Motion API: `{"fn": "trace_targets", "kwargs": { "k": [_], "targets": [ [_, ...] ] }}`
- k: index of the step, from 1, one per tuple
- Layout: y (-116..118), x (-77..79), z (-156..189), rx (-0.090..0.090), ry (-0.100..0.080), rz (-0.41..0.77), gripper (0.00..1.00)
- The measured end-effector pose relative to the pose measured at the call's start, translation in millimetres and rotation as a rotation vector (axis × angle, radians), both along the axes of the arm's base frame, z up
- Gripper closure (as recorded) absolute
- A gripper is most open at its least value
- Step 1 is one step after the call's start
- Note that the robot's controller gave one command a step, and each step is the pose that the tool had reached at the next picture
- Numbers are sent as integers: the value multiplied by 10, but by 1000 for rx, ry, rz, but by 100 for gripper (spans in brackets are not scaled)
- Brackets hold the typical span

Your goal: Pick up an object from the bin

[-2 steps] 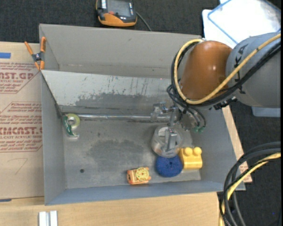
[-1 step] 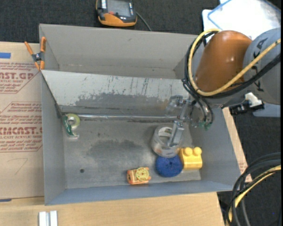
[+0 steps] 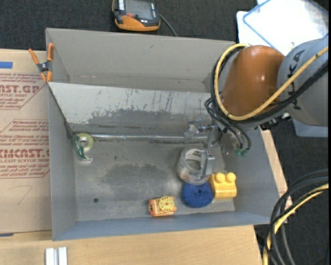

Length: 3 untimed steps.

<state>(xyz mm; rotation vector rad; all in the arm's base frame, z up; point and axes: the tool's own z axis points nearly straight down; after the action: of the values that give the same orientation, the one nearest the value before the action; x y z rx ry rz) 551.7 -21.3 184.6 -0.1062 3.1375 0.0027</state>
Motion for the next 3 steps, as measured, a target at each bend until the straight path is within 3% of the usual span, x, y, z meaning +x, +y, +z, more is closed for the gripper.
{"fn": "trace_targets", "kwargs": {
  "k": [1, 2, 3],
  "targets": [
    [-3, -2, -139, 0, 2, 8, 0],
    [4, 205, -32, 0, -3, 385, 0],
    [-73, 48, -485, 3, 2, 173, 0]
  ]
}}
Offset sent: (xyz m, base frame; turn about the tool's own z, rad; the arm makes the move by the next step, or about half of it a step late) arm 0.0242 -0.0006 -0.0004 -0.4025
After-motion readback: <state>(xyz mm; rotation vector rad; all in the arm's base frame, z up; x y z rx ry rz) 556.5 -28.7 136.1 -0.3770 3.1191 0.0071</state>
